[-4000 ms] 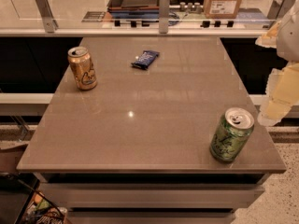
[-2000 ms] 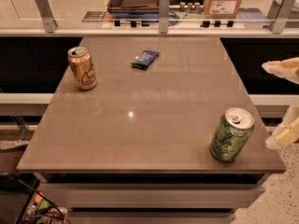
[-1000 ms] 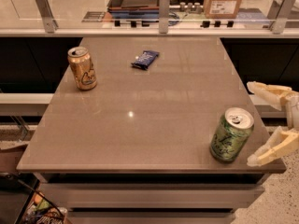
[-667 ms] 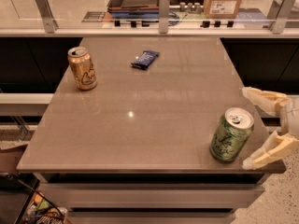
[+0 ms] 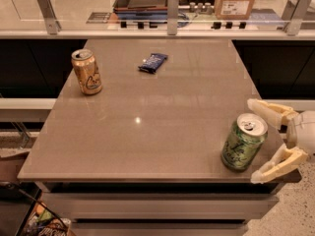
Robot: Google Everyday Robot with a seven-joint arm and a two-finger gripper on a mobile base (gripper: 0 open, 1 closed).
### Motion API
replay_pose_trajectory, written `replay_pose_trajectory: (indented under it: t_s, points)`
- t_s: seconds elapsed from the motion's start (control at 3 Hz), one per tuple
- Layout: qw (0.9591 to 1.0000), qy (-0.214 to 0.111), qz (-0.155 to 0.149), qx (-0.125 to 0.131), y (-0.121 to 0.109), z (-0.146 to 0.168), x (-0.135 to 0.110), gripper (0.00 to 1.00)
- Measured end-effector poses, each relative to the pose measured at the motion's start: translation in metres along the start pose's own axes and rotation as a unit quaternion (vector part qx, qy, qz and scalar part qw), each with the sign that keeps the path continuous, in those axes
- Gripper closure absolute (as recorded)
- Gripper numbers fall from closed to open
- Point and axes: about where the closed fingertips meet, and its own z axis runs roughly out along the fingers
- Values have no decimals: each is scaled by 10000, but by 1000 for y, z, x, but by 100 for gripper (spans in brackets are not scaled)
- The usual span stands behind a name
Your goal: Move green can near rxbar blueberry
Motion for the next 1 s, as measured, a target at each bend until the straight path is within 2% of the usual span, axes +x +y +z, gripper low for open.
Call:
replay_pose_trajectory:
  t_s: [0.33, 0.67, 1.0]
  points:
    - [9995, -310, 41, -64, 1, 2, 1, 0]
    - [9994, -326, 36, -81, 1, 4, 0, 14]
    - [9994, -327, 25, -100, 2, 6, -2, 39]
